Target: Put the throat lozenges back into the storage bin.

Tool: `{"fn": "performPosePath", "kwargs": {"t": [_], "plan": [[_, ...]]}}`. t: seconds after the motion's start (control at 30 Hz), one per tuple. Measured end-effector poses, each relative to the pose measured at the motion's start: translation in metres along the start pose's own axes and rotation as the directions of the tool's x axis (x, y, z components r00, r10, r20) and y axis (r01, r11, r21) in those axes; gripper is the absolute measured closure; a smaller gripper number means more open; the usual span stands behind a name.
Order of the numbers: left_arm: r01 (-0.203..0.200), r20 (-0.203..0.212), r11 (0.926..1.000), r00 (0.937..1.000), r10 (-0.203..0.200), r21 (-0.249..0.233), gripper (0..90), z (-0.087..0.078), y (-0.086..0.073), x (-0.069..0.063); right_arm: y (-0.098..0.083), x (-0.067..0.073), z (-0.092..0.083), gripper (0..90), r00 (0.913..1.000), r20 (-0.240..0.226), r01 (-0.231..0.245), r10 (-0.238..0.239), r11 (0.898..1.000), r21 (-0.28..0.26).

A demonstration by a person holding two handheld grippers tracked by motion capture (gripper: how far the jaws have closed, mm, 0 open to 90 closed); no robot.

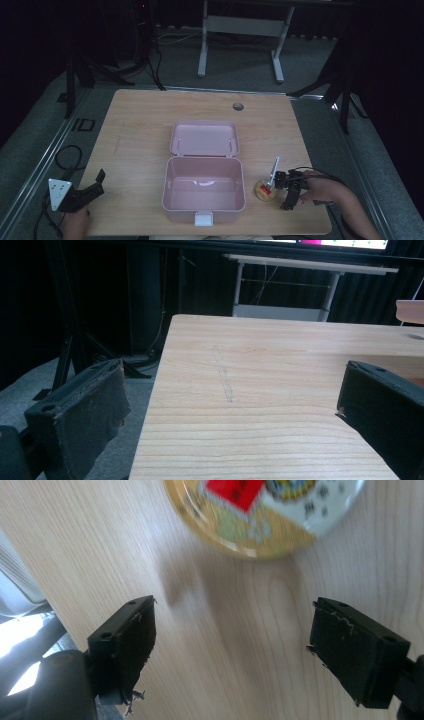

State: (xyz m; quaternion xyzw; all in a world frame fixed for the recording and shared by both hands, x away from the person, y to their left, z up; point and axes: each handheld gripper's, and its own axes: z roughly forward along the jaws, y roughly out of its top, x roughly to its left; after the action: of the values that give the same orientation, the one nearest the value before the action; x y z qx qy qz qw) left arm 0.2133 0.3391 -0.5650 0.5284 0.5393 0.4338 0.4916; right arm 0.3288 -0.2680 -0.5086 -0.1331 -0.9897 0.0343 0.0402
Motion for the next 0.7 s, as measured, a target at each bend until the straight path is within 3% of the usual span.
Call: {"fn": "performPosePath", "kwargs": {"t": [0.33, 0.7], "plan": [[0.0, 0.001, 1.0, 1.0, 0.0, 0.0, 0.4, 0.0, 0.0, 0.0, 0.025, 0.002, 0.001, 18.1, 0.9971, 0.031, 0.069, -0.069, 0.998, 0.005], [0.002, 0.005, 1.0, 1.0, -0.002, -0.001, 0.4, 0.0, 0.0, 0.0, 0.048, -0.001, 0.004, 18.0, 0.993, 0.032, 0.114, -0.114, 0.993, 0.012]]}}
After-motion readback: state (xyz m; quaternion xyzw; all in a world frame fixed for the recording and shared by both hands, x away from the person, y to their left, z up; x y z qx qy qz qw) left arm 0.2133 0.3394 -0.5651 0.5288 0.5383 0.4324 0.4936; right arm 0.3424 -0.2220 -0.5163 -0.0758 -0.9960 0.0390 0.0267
